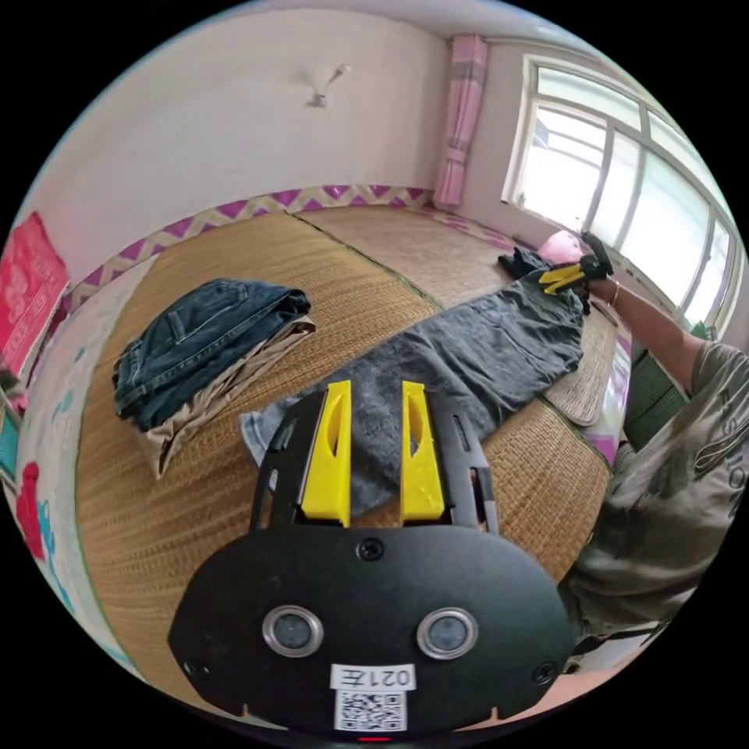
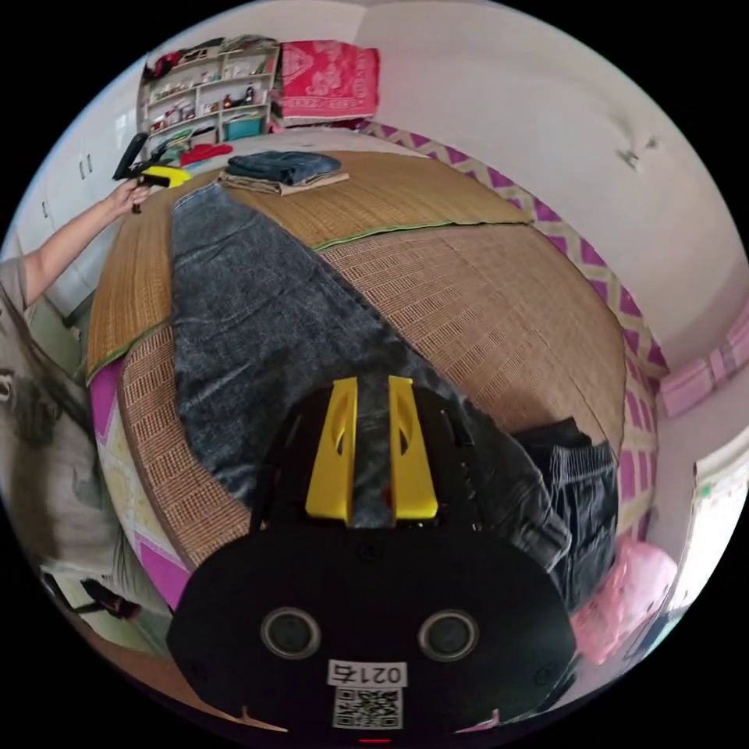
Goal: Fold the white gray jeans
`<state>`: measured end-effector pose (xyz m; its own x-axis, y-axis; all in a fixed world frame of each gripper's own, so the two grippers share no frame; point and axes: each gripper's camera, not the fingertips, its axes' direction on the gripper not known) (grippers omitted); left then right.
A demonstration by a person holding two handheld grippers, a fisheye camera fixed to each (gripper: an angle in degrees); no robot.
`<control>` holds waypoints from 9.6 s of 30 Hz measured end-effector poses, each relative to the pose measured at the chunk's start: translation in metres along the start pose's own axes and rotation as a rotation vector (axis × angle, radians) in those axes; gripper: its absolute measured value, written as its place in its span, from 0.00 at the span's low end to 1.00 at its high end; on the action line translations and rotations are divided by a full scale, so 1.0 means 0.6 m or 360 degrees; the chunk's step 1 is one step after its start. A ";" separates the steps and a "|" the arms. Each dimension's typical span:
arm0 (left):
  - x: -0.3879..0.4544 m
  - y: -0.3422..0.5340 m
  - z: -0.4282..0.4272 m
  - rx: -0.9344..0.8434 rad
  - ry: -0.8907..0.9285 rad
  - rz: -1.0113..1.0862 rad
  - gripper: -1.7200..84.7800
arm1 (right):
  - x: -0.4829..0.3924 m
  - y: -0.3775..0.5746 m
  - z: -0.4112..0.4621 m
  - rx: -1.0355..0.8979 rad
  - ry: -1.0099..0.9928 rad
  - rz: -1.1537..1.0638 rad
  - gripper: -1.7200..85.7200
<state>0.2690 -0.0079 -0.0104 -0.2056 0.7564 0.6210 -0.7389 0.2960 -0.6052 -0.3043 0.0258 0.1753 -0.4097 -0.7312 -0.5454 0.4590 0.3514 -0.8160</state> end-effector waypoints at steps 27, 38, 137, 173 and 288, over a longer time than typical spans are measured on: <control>-0.015 -0.185 0.281 -0.0499 0.0278 0.0504 0.13 | 0.107 -0.020 -0.011 -0.0140 -0.0050 -0.0362 0.01; 0.041 -0.117 0.108 -0.0146 0.0241 0.0603 0.01 | 0.090 0.074 -0.091 -0.0025 -0.0010 -0.0326 0.01; 0.385 0.087 0.059 -0.0237 -0.0072 0.0121 0.01 | -0.206 0.162 -0.030 0.0345 -0.0226 -0.0008 0.04; 0.200 0.516 -0.156 0.0601 0.0405 -0.1392 0.06 | -0.104 0.701 -0.094 0.0511 -0.0239 0.2120 0.18; 0.056 0.144 -0.041 0.0199 -0.0028 -0.0929 0.02 | -0.129 0.167 0.192 0.0068 -0.0179 0.0642 0.02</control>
<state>0.2142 0.0575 -0.0541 0.2477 0.4792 0.8420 -0.8027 0.5882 -0.0986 -0.1355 0.0503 0.1579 -0.1029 -0.6002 -0.7932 0.5983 0.5997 -0.5314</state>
